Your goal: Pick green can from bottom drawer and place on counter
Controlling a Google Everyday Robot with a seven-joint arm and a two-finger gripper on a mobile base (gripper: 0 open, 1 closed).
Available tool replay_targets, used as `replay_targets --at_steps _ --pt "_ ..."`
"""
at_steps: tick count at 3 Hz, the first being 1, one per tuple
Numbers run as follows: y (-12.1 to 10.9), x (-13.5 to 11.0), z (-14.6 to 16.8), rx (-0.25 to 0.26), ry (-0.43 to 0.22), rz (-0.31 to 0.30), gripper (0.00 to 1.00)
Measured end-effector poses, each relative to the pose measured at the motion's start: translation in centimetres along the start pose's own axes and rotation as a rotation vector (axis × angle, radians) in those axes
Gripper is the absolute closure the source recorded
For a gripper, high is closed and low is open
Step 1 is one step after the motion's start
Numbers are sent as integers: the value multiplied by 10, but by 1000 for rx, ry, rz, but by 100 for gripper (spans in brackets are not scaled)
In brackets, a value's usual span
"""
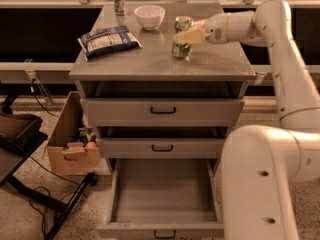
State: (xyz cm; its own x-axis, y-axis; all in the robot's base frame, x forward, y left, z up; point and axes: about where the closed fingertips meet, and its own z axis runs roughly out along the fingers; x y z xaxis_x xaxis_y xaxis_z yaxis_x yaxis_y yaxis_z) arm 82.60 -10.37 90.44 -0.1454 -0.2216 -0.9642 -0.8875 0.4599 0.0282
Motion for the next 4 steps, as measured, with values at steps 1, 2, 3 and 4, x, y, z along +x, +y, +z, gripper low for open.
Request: replay_targets --at_steps 1,2,3,4 --pt "-1 15 23 -18 23 27 100" --pt "-1 14 23 -18 23 27 81" --pt "-1 14 23 -18 23 27 57" --pt "-1 14 23 -18 23 27 35"
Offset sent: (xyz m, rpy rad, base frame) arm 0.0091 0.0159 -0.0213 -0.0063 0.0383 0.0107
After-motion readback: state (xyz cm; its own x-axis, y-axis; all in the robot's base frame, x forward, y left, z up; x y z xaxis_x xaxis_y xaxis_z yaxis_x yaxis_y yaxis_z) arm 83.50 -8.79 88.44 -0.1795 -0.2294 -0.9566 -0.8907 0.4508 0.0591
